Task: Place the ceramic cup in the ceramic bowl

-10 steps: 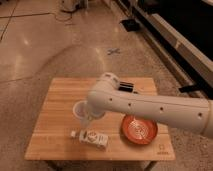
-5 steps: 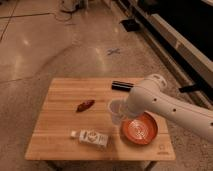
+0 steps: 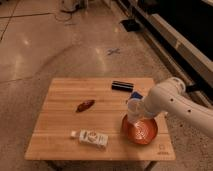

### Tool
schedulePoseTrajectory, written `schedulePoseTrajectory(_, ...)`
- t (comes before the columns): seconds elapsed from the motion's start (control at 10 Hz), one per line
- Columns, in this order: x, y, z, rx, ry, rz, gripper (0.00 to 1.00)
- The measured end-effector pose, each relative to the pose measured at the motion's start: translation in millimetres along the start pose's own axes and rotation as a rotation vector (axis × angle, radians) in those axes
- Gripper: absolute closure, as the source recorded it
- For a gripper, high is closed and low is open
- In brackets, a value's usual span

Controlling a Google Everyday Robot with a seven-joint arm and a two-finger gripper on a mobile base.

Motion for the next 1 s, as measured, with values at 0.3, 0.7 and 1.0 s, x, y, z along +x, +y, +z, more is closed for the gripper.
schedulePoseTrajectory(0.3, 14.3, 1.4, 13.6, 0.015, 0.040, -0.008, 0.50)
schedulePoseTrajectory(0.7, 19.1, 4.5, 19.2, -0.001, 0.101, -0.025, 0.20)
schedulePoseTrajectory(1.0, 1.2, -8.1, 7.9, 0.025, 0.132, -0.062, 0.20)
